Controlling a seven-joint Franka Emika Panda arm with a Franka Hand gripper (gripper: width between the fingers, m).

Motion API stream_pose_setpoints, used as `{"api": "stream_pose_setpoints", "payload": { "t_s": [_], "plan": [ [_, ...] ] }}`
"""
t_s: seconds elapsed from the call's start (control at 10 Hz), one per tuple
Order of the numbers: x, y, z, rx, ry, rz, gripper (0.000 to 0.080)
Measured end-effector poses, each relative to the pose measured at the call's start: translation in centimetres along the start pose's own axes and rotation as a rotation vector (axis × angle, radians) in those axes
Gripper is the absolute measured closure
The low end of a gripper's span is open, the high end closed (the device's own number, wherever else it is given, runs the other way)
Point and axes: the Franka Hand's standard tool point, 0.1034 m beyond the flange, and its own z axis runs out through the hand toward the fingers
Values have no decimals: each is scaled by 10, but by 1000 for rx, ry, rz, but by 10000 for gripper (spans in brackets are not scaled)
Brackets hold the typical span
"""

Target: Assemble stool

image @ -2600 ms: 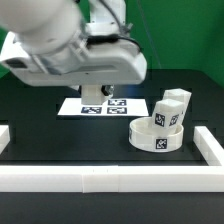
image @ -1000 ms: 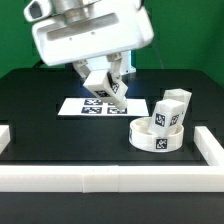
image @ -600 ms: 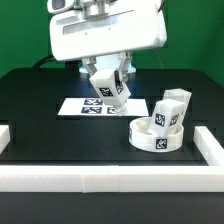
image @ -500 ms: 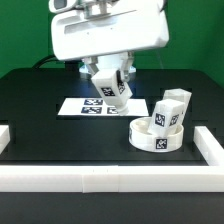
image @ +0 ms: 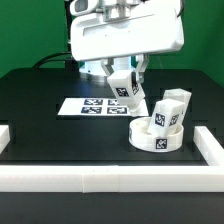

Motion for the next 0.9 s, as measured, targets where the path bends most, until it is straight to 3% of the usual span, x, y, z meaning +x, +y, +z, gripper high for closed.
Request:
{"api": "stream_pose_setpoints", "payload": {
  "t_s": [0.2,0.4,0.9],
  "plan": [
    [-6,-6,1,-11,-1,-83,462],
    [-23,-25,2,-25,-6,-228,462],
    [-20,-21,2,-28,27,-250,462]
  ]
}}
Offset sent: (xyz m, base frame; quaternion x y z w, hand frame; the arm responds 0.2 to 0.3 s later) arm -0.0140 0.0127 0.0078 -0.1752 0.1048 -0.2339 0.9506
